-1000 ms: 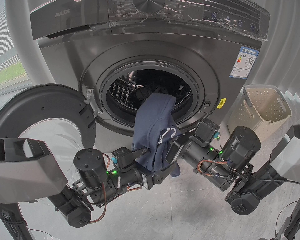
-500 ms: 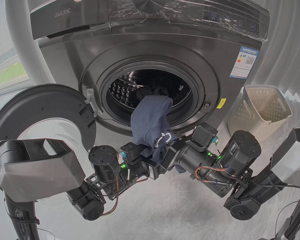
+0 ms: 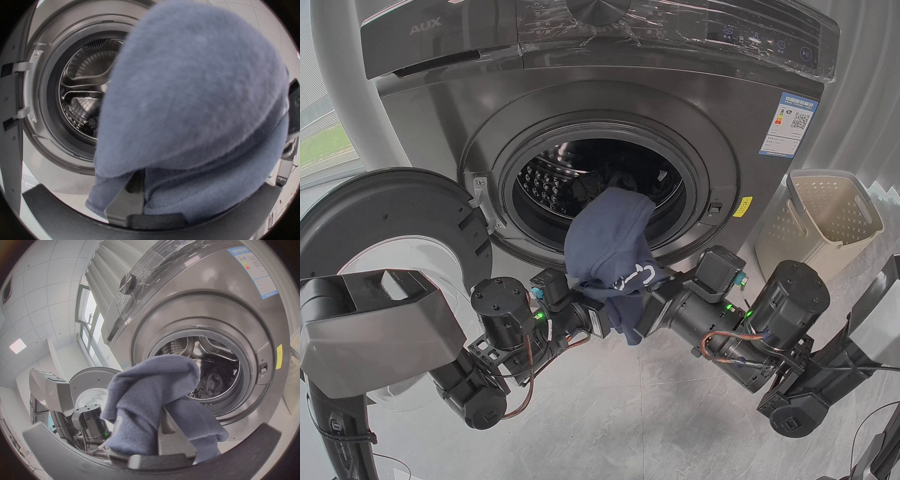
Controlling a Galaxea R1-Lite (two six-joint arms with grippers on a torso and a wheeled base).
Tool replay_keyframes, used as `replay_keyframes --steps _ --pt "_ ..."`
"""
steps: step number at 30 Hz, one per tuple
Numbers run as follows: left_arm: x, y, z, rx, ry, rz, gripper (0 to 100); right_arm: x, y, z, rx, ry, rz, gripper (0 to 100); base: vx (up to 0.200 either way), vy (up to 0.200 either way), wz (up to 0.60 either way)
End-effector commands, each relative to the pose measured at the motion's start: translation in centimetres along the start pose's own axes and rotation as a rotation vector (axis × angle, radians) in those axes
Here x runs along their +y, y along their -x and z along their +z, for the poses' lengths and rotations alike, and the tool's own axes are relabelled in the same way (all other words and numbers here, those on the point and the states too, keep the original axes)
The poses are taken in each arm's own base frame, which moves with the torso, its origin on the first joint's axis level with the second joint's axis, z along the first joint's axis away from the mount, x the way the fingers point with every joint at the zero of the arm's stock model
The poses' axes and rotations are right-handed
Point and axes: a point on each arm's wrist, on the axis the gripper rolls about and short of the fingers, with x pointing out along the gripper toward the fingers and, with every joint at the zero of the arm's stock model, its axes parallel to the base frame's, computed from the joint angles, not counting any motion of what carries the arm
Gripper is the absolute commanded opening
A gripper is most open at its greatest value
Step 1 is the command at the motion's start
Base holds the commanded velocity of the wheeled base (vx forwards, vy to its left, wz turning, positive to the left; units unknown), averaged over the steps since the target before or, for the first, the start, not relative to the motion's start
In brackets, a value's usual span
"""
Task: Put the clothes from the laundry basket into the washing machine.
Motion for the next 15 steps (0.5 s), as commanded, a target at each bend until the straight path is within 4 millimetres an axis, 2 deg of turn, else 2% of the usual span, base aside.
replay_keyframes --steps 1,6,12,15 --pt "-0.1 1.0 1.8 -0.032 0.000 0.002 0 -1.7 0.7 1.2 -0.022 0.003 -0.053 0 0.000 0.000 0.00" --pt "-0.1 2.2 3.4 -0.058 0.000 0.010 0 -3.1 1.2 1.0 -0.003 0.014 -0.099 0 0.000 0.000 0.00" --pt "-0.4 3.3 6.0 -0.123 0.016 0.004 0 -3.1 1.6 -0.1 0.041 0.011 -0.100 0 0.000 0.000 0.00" --pt "-0.5 3.6 6.5 -0.138 0.016 0.001 0 -3.0 1.4 -1.1 0.070 0.007 -0.096 0 0.000 0.000 0.00"
